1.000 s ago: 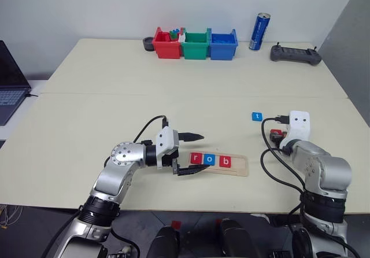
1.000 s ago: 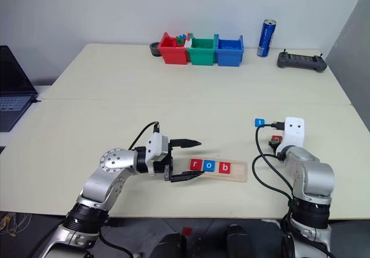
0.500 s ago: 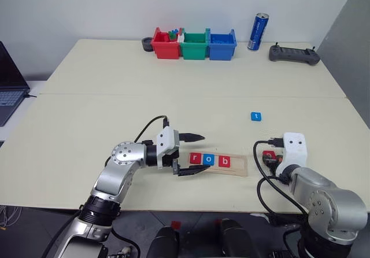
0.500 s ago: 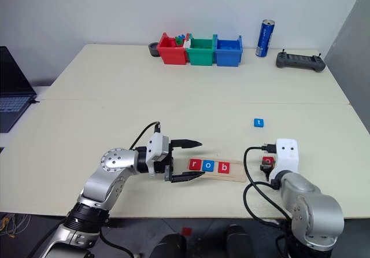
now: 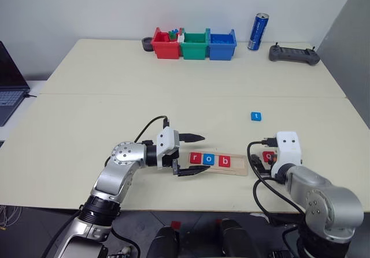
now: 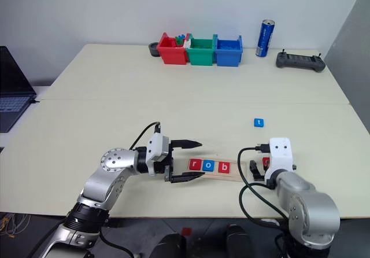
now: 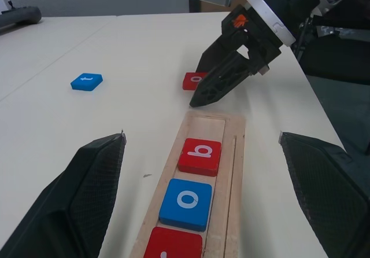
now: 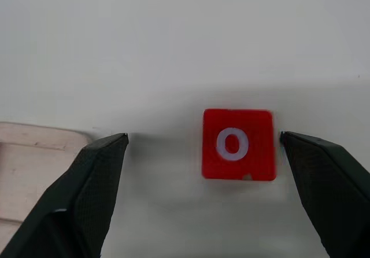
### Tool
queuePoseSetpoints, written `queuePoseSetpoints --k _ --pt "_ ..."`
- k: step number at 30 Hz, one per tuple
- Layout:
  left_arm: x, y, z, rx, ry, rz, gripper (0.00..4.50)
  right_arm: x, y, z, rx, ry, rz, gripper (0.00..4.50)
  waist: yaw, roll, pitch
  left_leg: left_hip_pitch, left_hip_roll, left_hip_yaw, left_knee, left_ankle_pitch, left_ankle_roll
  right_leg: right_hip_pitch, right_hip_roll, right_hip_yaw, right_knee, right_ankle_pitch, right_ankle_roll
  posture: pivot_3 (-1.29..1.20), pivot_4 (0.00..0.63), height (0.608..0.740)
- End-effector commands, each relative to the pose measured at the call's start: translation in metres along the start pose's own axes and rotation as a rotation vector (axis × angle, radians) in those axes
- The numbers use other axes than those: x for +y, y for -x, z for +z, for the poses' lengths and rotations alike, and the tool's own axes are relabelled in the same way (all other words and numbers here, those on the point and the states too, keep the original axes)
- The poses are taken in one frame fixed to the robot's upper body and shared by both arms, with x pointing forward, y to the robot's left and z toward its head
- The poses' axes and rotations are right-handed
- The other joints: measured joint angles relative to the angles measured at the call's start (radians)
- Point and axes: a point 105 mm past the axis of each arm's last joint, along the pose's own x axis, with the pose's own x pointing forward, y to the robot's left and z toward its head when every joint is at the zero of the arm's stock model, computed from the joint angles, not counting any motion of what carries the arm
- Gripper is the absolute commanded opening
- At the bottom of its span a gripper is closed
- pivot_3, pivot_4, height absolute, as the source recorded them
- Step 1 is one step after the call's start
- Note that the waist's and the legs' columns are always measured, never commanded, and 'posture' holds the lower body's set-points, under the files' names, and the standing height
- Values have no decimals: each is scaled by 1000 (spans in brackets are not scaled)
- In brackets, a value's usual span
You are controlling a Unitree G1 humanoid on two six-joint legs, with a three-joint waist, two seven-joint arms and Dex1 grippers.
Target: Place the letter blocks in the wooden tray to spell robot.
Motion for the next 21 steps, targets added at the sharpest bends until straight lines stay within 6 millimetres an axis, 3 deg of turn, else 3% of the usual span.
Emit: queuePoseSetpoints --k 1,4,7,10,12,15,21 --pt "1 -3 13 -35 -41 -12 4500 -8 3 54 -163 119 -9 4435 -1 0 0 0 0 0 0 0 0 0 0 0 0 0 0 0 150 740" --pt "2 -3 13 -37 -44 -15 4500 -2 4 82 -242 244 88 4435 1 0 0 0 0 -2 -1 0 0 0 0 -2 0 0 0 0 150 740" --pt "2 -4 13 -38 -44 -18 4500 19 11 94 -342 426 338 4435 2 0 0 -2 0 -2 -2 0 0 0 0 -2 -3 0 0 0 150 740" --pt "1 -4 12 -39 -43 -22 4500 26 20 72 -371 698 614 4435 5 -1 0 -3 0 -2 -2 -1 1 1 -1 -3 -8 0 0 0 150 740" --pt "1 -5 12 -41 -43 -25 4500 12 22 52 -337 771 755 4435 12 -1 1 -4 -1 -3 -2 -1 2 3 -2 -5 -12 0 1 0 150 740" --pt "2 -5 12 -42 -45 -24 4500 -13 17 32 -286 873 839 4435 12 -2 1 -5 -1 -1 -1 -1 2 3 -3 -3 -13 1 3 0 150 740" --pt "1 -5 13 -43 -47 -23 4500 -42 0 18 -210 923 889 4435 0 -2 1 -1 0 1 -1 -1 2 3 -2 -1 -11 2 2 0 150 740"
